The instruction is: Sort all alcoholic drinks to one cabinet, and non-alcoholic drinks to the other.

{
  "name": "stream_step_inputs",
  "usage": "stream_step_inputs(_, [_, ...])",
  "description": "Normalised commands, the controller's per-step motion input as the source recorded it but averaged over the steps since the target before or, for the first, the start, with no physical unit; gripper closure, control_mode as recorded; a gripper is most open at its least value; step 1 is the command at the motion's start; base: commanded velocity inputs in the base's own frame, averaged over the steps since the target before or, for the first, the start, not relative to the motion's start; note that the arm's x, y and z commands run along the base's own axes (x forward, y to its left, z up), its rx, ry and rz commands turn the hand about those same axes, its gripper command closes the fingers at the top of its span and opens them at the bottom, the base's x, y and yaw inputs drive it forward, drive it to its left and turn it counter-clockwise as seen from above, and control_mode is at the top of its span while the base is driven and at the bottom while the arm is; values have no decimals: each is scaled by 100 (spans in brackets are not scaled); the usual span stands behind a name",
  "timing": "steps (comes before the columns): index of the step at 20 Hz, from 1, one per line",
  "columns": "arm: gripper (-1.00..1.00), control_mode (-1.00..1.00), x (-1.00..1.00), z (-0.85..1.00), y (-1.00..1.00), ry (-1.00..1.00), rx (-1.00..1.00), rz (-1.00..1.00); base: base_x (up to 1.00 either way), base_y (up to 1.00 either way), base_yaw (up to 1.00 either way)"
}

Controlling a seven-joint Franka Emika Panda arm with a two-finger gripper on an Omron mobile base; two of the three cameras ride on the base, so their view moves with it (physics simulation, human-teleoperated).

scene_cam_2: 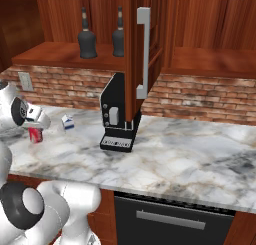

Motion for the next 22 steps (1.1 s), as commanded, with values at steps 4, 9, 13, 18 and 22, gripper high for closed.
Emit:
stream_step_inputs(4, [100, -100, -18, 47, -79, -2, 23, 0, 0, 0, 0])
stream_step_inputs(9, [100, -100, -1, 56, -46, 0, 12, 0, 0, 0, 0])
stream_step_inputs(13, [100, -100, -9, 53, -40, 0, 7, 0, 0, 0, 0])
stream_step_inputs(18, [100, -100, -21, 36, -4, 0, 0, 0, 0, 0, 0])
stream_step_inputs(22, [100, -100, -8, 5, 0, 0, 0, 0, 0, 0, 0])
